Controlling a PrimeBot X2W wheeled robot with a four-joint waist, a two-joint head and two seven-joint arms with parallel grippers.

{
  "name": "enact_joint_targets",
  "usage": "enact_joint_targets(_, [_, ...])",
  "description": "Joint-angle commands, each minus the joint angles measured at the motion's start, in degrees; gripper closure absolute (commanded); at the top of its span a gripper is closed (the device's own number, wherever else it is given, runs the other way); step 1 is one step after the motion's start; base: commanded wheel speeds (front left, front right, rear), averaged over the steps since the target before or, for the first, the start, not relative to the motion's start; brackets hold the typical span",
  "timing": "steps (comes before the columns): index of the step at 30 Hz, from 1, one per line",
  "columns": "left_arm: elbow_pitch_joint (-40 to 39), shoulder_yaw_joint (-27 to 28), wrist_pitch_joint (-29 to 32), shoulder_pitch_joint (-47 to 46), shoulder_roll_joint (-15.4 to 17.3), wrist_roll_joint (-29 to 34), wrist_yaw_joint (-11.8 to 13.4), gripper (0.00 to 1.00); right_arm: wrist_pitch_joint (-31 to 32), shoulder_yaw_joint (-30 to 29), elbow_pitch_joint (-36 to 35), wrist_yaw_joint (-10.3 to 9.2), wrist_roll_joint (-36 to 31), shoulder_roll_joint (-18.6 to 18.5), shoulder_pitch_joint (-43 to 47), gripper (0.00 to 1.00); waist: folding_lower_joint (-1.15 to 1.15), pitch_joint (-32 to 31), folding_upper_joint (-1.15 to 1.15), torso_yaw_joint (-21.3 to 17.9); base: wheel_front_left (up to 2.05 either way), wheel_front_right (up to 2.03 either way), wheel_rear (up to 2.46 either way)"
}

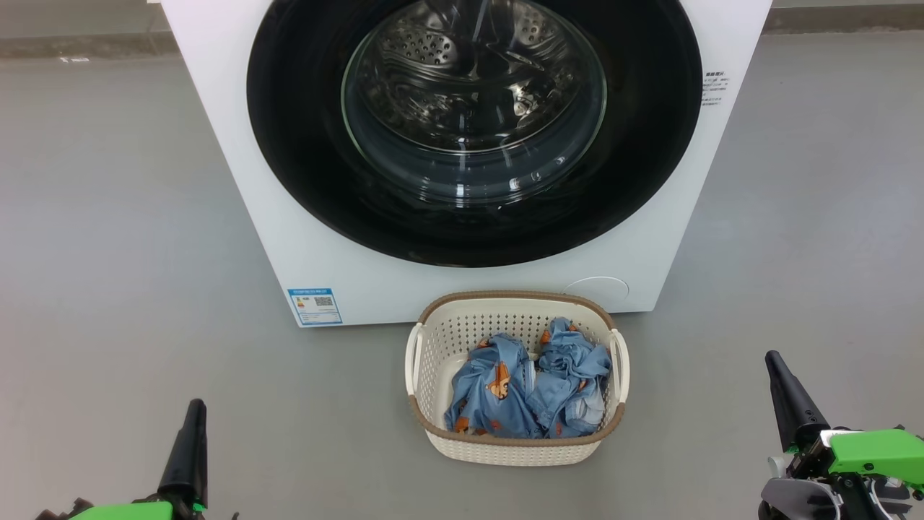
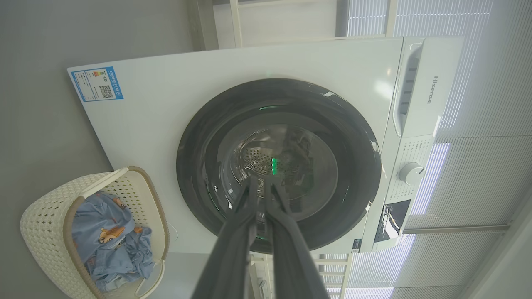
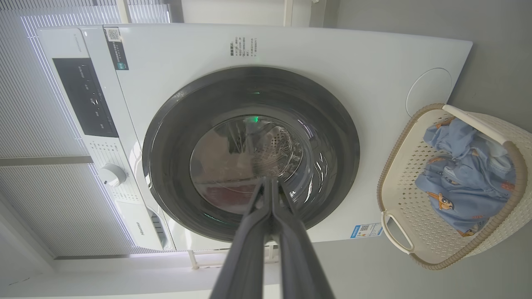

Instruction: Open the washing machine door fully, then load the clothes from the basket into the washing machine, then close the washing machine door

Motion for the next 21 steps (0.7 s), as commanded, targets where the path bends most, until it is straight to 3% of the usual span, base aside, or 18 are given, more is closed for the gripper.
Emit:
enact_joint_targets(1, [-0.88, 1.78, -0.05, -2.45, 0.68, 0.49, -0.39, 1.00, 0.25, 1.11, -1.40, 0.34, -0.52, -0.61, -2.97, 1.00, 0.00, 0.00, 0.00, 0.00, 0.00, 0.00, 0.00])
enact_joint_targets(21, [-0.88, 1.78, -0.06, -2.45, 0.68, 0.49, -0.39, 1.00, 0.25, 1.11, -1.40, 0.34, -0.52, -0.61, -2.97, 1.00, 0.00, 0.00, 0.00, 0.00, 0.00, 0.00, 0.00])
